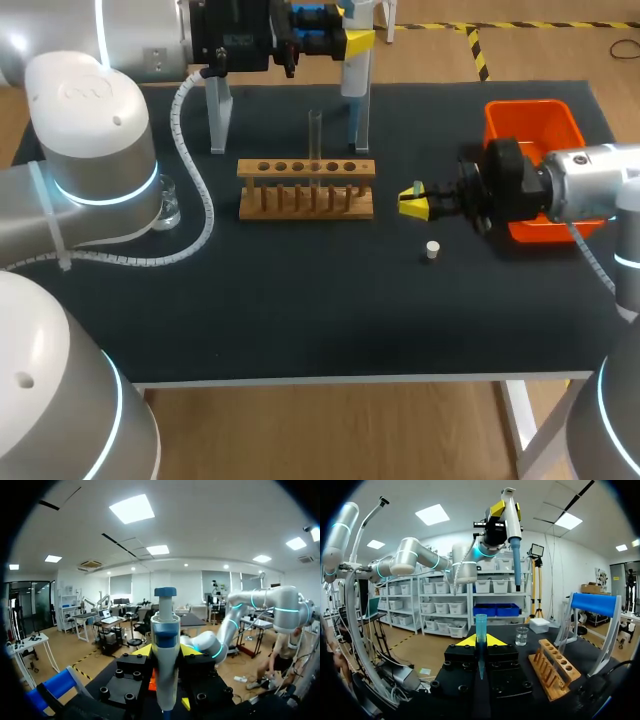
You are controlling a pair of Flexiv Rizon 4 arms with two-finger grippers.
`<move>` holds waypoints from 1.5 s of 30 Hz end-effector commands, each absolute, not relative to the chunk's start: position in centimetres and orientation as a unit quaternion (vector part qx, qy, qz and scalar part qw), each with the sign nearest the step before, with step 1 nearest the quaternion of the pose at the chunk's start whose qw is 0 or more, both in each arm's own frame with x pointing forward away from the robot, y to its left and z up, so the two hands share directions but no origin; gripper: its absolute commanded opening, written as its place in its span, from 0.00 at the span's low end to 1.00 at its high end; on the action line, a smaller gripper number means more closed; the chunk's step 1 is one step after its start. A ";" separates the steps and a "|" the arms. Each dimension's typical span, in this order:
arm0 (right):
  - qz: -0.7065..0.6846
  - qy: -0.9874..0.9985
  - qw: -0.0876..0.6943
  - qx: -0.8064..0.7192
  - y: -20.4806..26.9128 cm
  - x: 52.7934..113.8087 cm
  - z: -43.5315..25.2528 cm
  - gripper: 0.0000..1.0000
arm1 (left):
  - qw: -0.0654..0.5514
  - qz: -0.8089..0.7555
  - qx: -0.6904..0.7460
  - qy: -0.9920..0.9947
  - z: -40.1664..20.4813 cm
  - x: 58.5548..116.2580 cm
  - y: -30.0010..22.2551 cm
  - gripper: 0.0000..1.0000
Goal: Invert the test tube, pick up the pipette, mount the tip to pipette, aspirate from beaker and dispense into the tube, eject the tip, return the pipette, and cap with the stopper.
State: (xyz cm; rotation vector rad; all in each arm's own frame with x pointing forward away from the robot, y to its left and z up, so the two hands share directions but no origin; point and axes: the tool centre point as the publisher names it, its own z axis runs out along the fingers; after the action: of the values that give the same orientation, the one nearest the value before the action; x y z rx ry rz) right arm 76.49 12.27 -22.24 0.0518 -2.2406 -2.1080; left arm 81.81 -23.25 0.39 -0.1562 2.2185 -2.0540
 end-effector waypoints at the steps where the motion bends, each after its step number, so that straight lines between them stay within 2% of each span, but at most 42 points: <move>1: -0.684 -0.728 0.033 0.020 13.0 77.5 -22.2 0.00 | 0.056 -0.678 -0.050 0.732 0.4 81.9 -23.2 0.00; 45: -0.696 -0.717 0.030 0.029 19.6 82.0 -23.3 0.00 | 0.056 -0.678 -0.050 0.732 0.4 81.9 -23.2 0.00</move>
State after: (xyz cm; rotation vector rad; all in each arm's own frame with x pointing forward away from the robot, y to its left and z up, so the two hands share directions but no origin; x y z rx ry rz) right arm 81.76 19.15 -23.11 0.0859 -2.2154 -2.1447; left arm 81.82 -23.25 0.39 -0.1561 2.2186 -2.0540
